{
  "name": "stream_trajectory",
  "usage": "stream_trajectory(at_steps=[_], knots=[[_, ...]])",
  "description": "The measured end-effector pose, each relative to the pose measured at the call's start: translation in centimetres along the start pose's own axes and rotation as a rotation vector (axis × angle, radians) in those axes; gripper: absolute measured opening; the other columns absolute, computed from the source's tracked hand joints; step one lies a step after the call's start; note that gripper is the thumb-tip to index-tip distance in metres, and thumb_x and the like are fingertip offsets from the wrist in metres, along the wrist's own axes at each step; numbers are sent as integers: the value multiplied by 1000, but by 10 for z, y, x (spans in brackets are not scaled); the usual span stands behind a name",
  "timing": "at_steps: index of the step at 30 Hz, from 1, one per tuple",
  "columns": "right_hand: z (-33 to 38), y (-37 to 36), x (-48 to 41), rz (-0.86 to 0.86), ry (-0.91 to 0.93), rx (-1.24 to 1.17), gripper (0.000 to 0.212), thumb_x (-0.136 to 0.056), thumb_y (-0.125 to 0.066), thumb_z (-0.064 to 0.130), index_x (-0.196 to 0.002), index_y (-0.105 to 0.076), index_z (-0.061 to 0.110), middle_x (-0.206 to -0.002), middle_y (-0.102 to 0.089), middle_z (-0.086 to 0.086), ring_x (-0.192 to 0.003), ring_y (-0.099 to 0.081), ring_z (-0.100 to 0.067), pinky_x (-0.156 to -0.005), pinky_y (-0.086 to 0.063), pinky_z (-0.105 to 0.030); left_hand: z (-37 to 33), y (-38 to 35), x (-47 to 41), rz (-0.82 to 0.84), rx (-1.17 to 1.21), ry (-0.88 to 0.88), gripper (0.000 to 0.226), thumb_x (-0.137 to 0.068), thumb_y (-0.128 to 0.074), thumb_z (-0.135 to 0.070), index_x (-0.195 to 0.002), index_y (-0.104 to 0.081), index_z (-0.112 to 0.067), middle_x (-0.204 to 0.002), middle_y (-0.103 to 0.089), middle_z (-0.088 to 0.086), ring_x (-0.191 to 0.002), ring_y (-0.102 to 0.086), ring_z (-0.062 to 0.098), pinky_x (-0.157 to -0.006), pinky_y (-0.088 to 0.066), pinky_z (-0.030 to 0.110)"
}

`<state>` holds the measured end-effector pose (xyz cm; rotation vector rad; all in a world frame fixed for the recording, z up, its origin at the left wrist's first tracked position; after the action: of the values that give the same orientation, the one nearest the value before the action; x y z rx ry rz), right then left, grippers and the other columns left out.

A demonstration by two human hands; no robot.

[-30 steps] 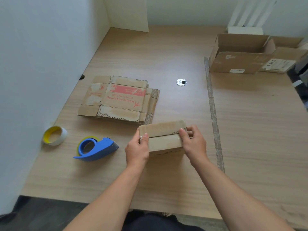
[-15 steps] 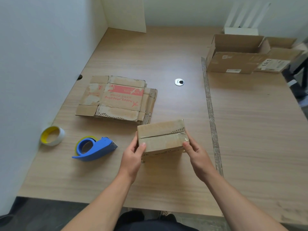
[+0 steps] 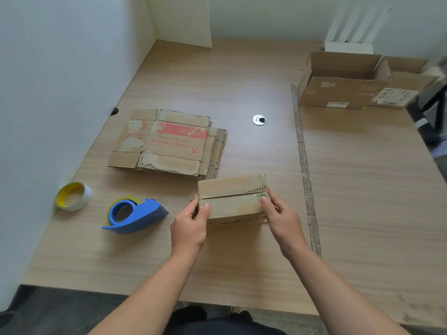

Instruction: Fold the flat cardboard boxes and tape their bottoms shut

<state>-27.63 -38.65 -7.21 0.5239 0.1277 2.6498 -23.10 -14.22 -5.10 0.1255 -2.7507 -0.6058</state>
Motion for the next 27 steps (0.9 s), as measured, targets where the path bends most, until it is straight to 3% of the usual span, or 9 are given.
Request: stream_trajectory(at_steps=[2,5,7,10,12,15,19,23,27], knots=[[4,-2,-7,4,15,54,40,-99,-60,33,-138,-58,27,-133,-60,11,-127,-53,-7,-113,-39,-34,-7,-1,-3,41,-6,-4,44,-95,-63,-33,-138,-56,-30,-120,-67,-14,-113,-60,3,-94,-45,22],[3,-4,-12,-28,15,44,33,-99,-60,27,-132,-64,24,-122,-65,9,-121,-57,-10,-111,-42,-39,-15,-6,-2,69,-86,-19,50,-97,-57,-40,-146,-47,-33,-126,-64,-14,-108,-55,3,-86,-41,22],[5,-4,-12,-26,13,22,31,-98,-61,24,-129,-66,22,-117,-67,11,-117,-59,-9,-109,-45,-38,-16,-6,-2,64,-114,-34,47,-99,-54,-40,-145,-46,-32,-125,-65,-12,-106,-54,4,-83,-40,23],[14,3,-15,-31,7,70,33,-98,-61,29,-129,-66,21,-117,-68,9,-116,-60,-11,-101,-46,-28,-23,-2,-7,69,-187,-87,38,-98,-56,-36,-136,-58,-31,-102,-67,-15,-103,-59,9,-79,-40,24],[24,5,-23,19,-2,221,45,-98,-57,40,-141,-54,28,-116,-65,3,-112,-58,-14,-96,-43,-29,-29,1,-14,91,-249,-118,43,-96,-59,-39,-137,-57,-29,-103,-68,-10,-109,-62,16,-84,-46,28],[31,-5,-36,124,18,419,57,-99,-50,48,-152,-32,40,-116,-56,0,-112,-53,-19,-104,-41,-37,-34,-6,-25,160,-350,-131,62,-96,-57,-45,-152,-33,-34,-115,-63,0,-109,-56,19,-93,-45,33],[28,-7,-39,88,-16,240,28,-97,-59,36,-125,-60,35,-116,-59,-3,-106,-60,-22,-93,-51,-40,-35,-14,-30,170,-306,-164,52,-97,-58,-36,-147,-42,-32,-114,-54,0,-103,-53,18,-87,-39,29],[30,-3,-43,153,-52,123,13,-95,-66,25,-107,-65,27,-105,-66,-3,-93,-65,-19,-78,-53,-33,-33,-15,-32,195,-299,-147,46,-96,-59,-35,-141,-47,-33,-118,-55,-2,-108,-55,19,-94,-46,37],[36,-1,-47,170,-76,176,9,-96,-61,35,-98,-69,31,-96,-67,-3,-82,-61,-17,-69,-48,-32,-38,-15,-33,238,-282,-116,42,-98,-56,-33,-138,-46,-29,-121,-54,-6,-110,-55,20,-95,-49,41]])
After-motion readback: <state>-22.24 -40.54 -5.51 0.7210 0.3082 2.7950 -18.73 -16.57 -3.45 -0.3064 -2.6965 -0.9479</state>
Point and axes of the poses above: each hand's wrist, its own x-axis away from the middle knuckle, its own y-axis out of the back of the hand, z = x × y, the point moved 7 cm from there along -x, towards the middle knuckle
